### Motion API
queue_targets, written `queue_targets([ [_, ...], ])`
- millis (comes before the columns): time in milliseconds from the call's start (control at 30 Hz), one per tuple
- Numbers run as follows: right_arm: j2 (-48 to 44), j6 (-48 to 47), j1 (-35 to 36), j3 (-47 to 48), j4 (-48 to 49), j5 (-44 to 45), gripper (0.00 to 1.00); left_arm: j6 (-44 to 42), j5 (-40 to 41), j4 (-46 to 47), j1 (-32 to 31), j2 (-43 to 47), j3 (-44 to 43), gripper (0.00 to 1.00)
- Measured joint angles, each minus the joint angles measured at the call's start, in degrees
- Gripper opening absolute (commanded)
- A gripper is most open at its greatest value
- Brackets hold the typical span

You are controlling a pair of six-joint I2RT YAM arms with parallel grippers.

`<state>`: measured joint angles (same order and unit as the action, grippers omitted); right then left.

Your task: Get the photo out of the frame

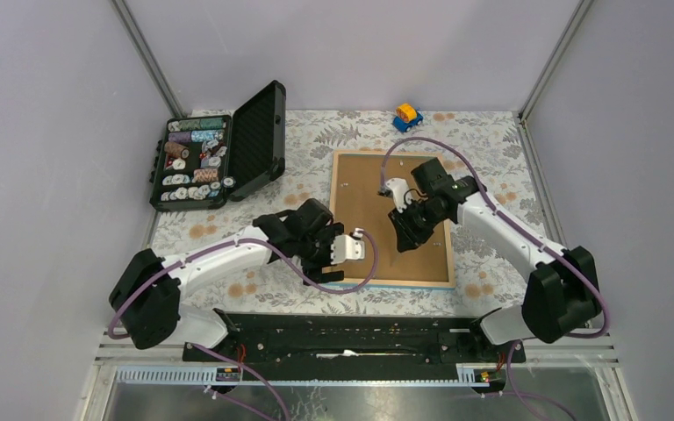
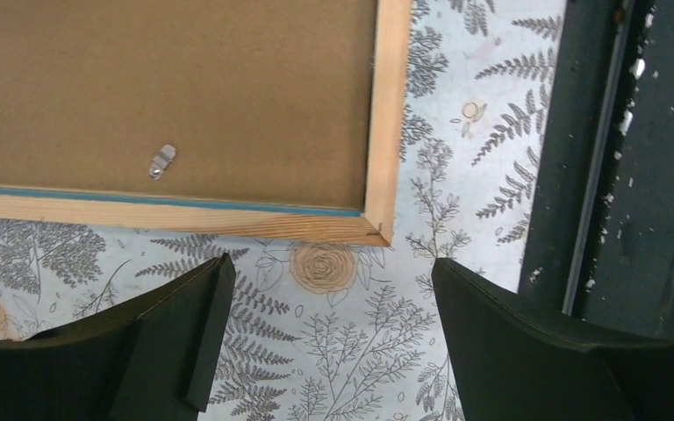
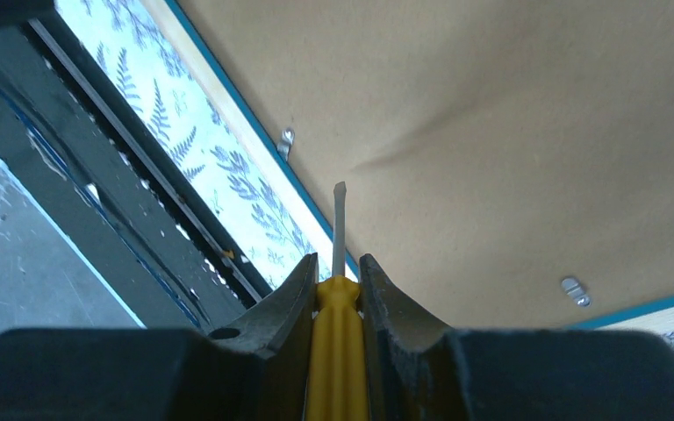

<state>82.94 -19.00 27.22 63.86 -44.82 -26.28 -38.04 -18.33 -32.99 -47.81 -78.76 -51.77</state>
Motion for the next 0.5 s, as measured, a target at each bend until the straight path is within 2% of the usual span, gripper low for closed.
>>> queue_targets([
  [200, -2.67, -2.45, 0.00, -6.10, -0.24, 1.38, 0.00, -1.79, -0.31, -2.43, -3.67, -1.42, -1.73, 0.89],
  [367, -2.69, -3.82, 0.00, -6.60, 0.33, 0.31, 0.00, -4.07, 0.52, -0.39, -8.44, -5.31, -2.29, 0.87],
  [500, -1.66, -4.17, 0.00, -6.75, 1.31, -2.19, 0.00, -4.66, 1.03, 0.17, -9.14, -6.75, -1.88, 0.86],
])
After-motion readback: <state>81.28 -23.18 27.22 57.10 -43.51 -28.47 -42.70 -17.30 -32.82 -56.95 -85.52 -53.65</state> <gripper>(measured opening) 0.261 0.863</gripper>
